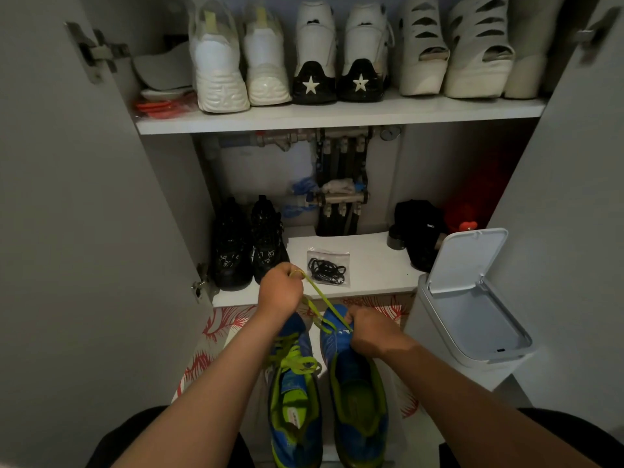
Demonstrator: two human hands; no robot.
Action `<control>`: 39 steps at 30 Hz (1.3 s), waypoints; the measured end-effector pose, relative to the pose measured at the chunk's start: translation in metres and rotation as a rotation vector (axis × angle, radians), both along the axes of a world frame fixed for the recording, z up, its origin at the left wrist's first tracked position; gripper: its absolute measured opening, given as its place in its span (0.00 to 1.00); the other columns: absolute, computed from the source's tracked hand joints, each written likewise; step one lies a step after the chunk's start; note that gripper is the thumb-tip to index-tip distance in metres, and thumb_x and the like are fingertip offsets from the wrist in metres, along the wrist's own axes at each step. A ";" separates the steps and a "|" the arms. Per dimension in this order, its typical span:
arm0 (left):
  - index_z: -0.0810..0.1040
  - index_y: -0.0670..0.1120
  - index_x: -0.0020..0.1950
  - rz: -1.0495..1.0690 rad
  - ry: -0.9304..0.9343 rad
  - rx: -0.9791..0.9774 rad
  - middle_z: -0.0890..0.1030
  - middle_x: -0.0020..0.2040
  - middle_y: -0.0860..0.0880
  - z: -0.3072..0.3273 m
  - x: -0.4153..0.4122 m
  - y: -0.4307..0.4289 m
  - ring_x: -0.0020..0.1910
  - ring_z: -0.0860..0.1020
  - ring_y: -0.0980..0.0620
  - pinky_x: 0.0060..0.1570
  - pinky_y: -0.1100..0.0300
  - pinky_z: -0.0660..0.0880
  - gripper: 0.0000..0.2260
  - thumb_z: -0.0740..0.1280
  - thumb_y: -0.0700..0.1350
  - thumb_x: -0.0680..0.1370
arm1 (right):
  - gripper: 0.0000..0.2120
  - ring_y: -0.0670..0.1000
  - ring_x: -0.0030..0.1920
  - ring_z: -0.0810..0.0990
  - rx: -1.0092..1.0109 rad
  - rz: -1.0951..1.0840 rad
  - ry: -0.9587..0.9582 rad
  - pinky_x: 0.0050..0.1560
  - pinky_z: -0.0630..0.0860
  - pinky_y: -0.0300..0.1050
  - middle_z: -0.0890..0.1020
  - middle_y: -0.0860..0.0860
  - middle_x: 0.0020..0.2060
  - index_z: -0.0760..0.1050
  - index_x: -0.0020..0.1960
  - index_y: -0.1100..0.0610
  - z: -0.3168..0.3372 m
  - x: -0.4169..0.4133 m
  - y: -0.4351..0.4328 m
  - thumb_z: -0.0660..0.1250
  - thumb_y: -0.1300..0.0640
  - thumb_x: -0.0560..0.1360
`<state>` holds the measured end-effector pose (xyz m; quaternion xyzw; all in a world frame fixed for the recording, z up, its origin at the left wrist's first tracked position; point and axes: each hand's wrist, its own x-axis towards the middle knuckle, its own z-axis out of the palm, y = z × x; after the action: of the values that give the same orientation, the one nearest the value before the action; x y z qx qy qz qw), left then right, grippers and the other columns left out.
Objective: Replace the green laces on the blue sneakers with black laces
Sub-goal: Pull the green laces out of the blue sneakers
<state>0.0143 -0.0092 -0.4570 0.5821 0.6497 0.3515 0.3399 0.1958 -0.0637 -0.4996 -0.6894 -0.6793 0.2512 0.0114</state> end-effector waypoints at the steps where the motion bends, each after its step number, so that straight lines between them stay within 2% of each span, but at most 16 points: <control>1: 0.79 0.47 0.44 -0.010 -0.018 -0.007 0.79 0.40 0.50 0.000 0.000 0.000 0.41 0.76 0.49 0.40 0.59 0.69 0.09 0.61 0.40 0.80 | 0.18 0.55 0.57 0.78 0.007 -0.003 -0.007 0.55 0.75 0.45 0.79 0.55 0.57 0.74 0.61 0.55 0.000 0.000 0.000 0.66 0.65 0.72; 7: 0.80 0.50 0.39 -0.128 0.071 -0.046 0.83 0.42 0.49 0.002 0.001 -0.002 0.41 0.78 0.49 0.36 0.60 0.72 0.12 0.61 0.43 0.80 | 0.10 0.55 0.54 0.79 0.054 0.056 -0.053 0.51 0.75 0.45 0.79 0.55 0.54 0.76 0.55 0.57 -0.001 -0.002 0.001 0.66 0.64 0.75; 8: 0.82 0.49 0.43 -0.137 0.099 -0.065 0.84 0.46 0.48 0.003 0.000 -0.001 0.44 0.79 0.48 0.39 0.60 0.73 0.11 0.61 0.42 0.80 | 0.07 0.55 0.54 0.79 0.065 0.063 -0.058 0.49 0.74 0.44 0.80 0.55 0.54 0.77 0.54 0.57 -0.001 -0.002 0.000 0.66 0.62 0.77; 10: 0.82 0.46 0.59 -0.145 0.242 -0.060 0.82 0.58 0.45 0.005 -0.005 0.001 0.55 0.79 0.45 0.52 0.57 0.75 0.13 0.60 0.41 0.80 | 0.04 0.56 0.54 0.80 0.094 0.053 -0.050 0.48 0.72 0.44 0.79 0.56 0.54 0.77 0.53 0.56 0.000 -0.002 0.001 0.66 0.59 0.79; 12: 0.72 0.47 0.73 -0.199 0.454 0.027 0.76 0.68 0.44 0.004 -0.009 0.001 0.66 0.73 0.42 0.64 0.51 0.72 0.21 0.60 0.39 0.79 | 0.02 0.56 0.52 0.80 0.137 0.009 -0.001 0.48 0.73 0.44 0.81 0.56 0.52 0.76 0.46 0.54 0.003 -0.001 0.001 0.67 0.58 0.78; 15: 0.63 0.52 0.78 -0.403 0.512 0.146 0.71 0.73 0.47 0.002 0.000 -0.009 0.71 0.66 0.44 0.70 0.49 0.65 0.27 0.62 0.41 0.79 | 0.10 0.54 0.46 0.82 0.173 -0.079 0.137 0.47 0.76 0.45 0.84 0.53 0.43 0.74 0.36 0.51 0.006 -0.002 0.003 0.68 0.57 0.76; 17: 0.66 0.55 0.77 -0.569 0.506 0.160 0.72 0.73 0.49 -0.003 0.011 -0.017 0.72 0.66 0.47 0.71 0.52 0.64 0.25 0.64 0.46 0.80 | 0.11 0.52 0.42 0.82 0.200 -0.079 0.245 0.45 0.77 0.46 0.83 0.51 0.39 0.75 0.35 0.51 0.008 -0.004 0.005 0.69 0.57 0.76; 19: 0.74 0.56 0.70 -0.655 0.546 0.182 0.78 0.66 0.49 -0.007 0.019 -0.021 0.65 0.74 0.47 0.64 0.51 0.72 0.18 0.65 0.51 0.80 | 0.09 0.50 0.42 0.81 0.237 -0.066 0.321 0.46 0.77 0.45 0.83 0.49 0.39 0.78 0.38 0.50 0.009 -0.005 0.007 0.70 0.57 0.76; 21: 0.80 0.57 0.61 -0.625 0.583 0.191 0.84 0.55 0.49 -0.005 0.022 -0.022 0.54 0.79 0.47 0.53 0.51 0.76 0.12 0.65 0.52 0.79 | 0.07 0.48 0.43 0.81 0.260 -0.076 0.373 0.47 0.78 0.44 0.83 0.48 0.39 0.80 0.39 0.50 0.009 -0.004 0.009 0.71 0.58 0.76; 24: 0.85 0.54 0.50 -0.522 0.610 0.131 0.84 0.47 0.50 0.000 0.020 -0.021 0.48 0.80 0.49 0.46 0.55 0.77 0.06 0.69 0.52 0.77 | 0.09 0.44 0.39 0.81 0.252 -0.107 0.414 0.43 0.78 0.41 0.83 0.44 0.35 0.80 0.36 0.49 0.006 -0.002 0.011 0.73 0.55 0.75; 27: 0.83 0.51 0.46 -0.476 0.591 0.043 0.84 0.47 0.51 0.001 0.018 -0.021 0.48 0.80 0.50 0.47 0.56 0.77 0.05 0.68 0.49 0.77 | 0.09 0.40 0.37 0.80 0.219 -0.106 0.394 0.40 0.76 0.38 0.82 0.42 0.33 0.79 0.34 0.47 0.004 -0.001 0.010 0.73 0.55 0.72; 29: 0.81 0.51 0.45 -0.441 0.570 0.015 0.83 0.46 0.51 0.002 0.016 -0.022 0.48 0.79 0.49 0.48 0.55 0.77 0.06 0.65 0.47 0.78 | 0.07 0.41 0.38 0.79 0.144 -0.069 0.351 0.39 0.74 0.38 0.81 0.41 0.35 0.79 0.39 0.47 0.002 0.000 0.007 0.74 0.57 0.70; 31: 0.79 0.50 0.45 -0.398 0.519 0.003 0.82 0.46 0.50 0.004 0.014 -0.021 0.48 0.79 0.47 0.49 0.53 0.77 0.07 0.62 0.47 0.78 | 0.10 0.46 0.39 0.78 0.074 -0.014 0.279 0.38 0.71 0.37 0.78 0.41 0.35 0.79 0.45 0.47 -0.001 0.001 0.005 0.71 0.60 0.69; 34: 0.77 0.50 0.47 -0.302 0.467 0.010 0.81 0.47 0.49 0.007 0.010 -0.018 0.48 0.78 0.46 0.48 0.53 0.76 0.07 0.60 0.46 0.79 | 0.16 0.50 0.45 0.80 0.025 -0.001 0.244 0.43 0.74 0.39 0.81 0.47 0.41 0.79 0.51 0.46 -0.003 0.002 0.005 0.65 0.64 0.70; 36: 0.76 0.49 0.47 -0.173 0.404 0.026 0.80 0.47 0.49 0.011 0.006 -0.014 0.48 0.78 0.45 0.46 0.54 0.74 0.06 0.59 0.44 0.79 | 0.18 0.52 0.50 0.81 0.025 0.002 0.210 0.49 0.77 0.41 0.83 0.50 0.49 0.81 0.55 0.48 -0.004 0.003 0.006 0.65 0.64 0.70; 39: 0.75 0.50 0.46 0.004 0.278 0.071 0.79 0.47 0.48 0.016 0.000 -0.008 0.45 0.78 0.45 0.42 0.54 0.72 0.07 0.57 0.43 0.79 | 0.19 0.53 0.52 0.81 0.019 -0.004 0.150 0.52 0.79 0.43 0.83 0.51 0.52 0.81 0.57 0.50 -0.004 0.004 0.007 0.66 0.65 0.70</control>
<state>0.0143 -0.0169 -0.4412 0.6355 0.6788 0.2911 0.2250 0.2001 -0.0567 -0.5037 -0.6699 -0.6775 0.2957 0.0690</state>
